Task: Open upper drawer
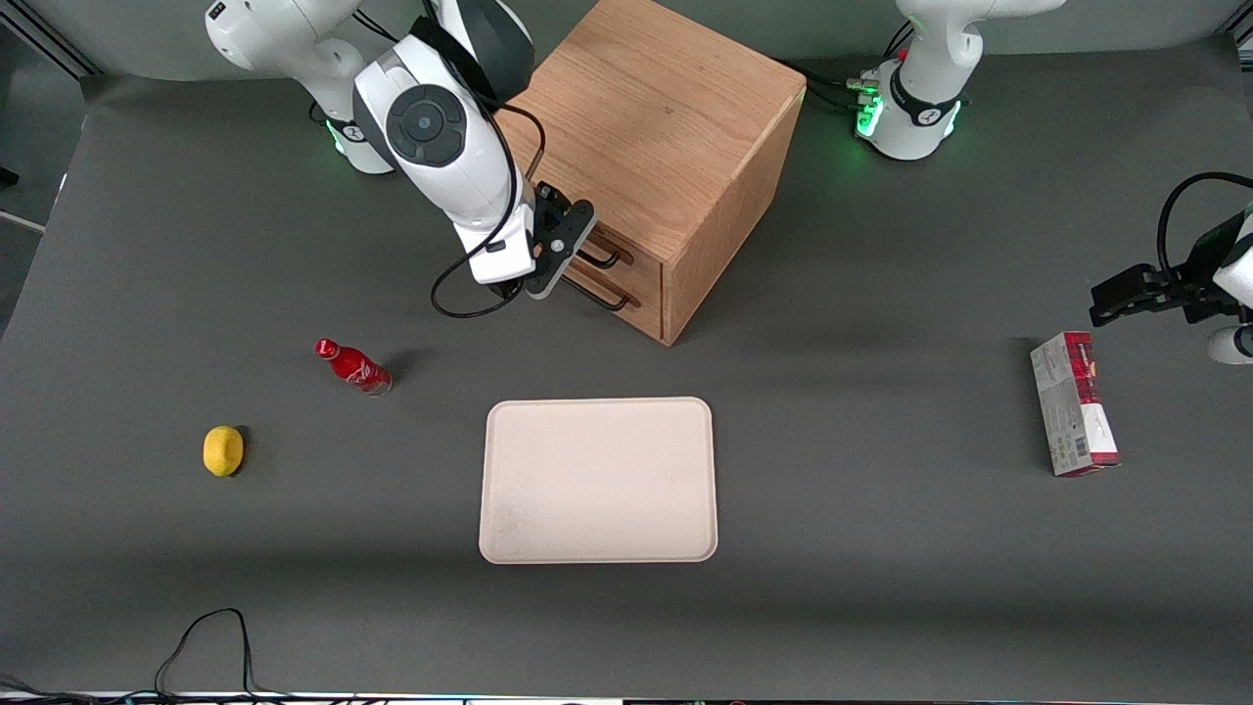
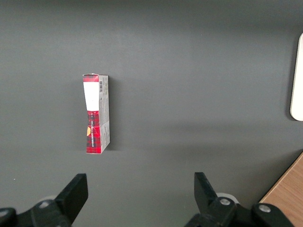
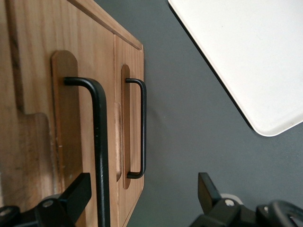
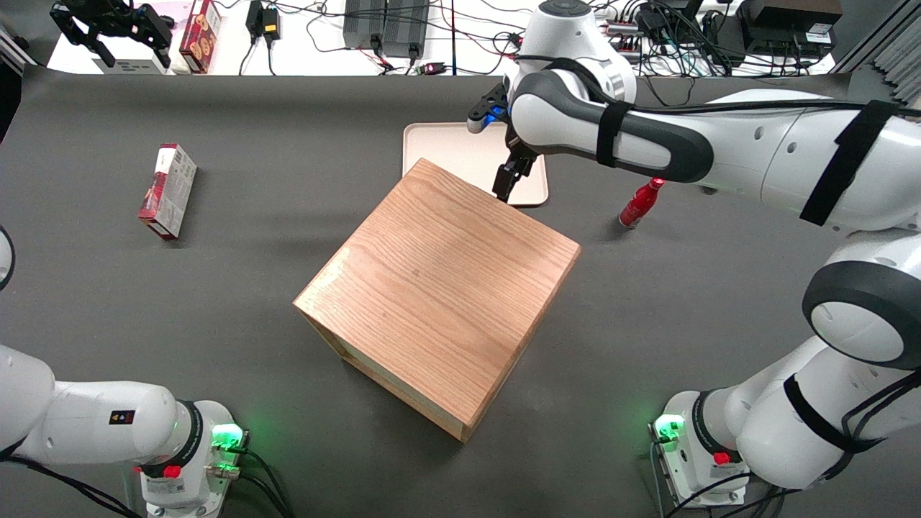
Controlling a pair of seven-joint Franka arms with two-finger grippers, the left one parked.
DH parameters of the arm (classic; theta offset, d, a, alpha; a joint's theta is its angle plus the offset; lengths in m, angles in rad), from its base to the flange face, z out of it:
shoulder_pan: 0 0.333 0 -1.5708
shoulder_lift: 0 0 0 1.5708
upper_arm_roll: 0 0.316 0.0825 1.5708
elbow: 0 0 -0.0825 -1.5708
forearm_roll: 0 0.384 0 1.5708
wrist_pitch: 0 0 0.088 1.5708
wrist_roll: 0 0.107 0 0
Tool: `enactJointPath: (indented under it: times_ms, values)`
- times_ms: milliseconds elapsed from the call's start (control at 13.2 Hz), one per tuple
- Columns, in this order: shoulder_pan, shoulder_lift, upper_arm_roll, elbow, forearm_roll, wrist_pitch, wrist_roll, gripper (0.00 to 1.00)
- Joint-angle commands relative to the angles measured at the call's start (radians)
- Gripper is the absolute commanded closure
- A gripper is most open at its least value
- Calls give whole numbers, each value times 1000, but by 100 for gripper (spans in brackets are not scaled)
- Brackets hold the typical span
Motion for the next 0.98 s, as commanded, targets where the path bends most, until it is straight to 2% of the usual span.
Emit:
enactJointPath:
  times_ms: [0, 907]
  values:
    - [11, -24, -1, -25, 11, 20, 17, 0]
    - [13, 28, 5, -36, 19, 36, -10, 0]
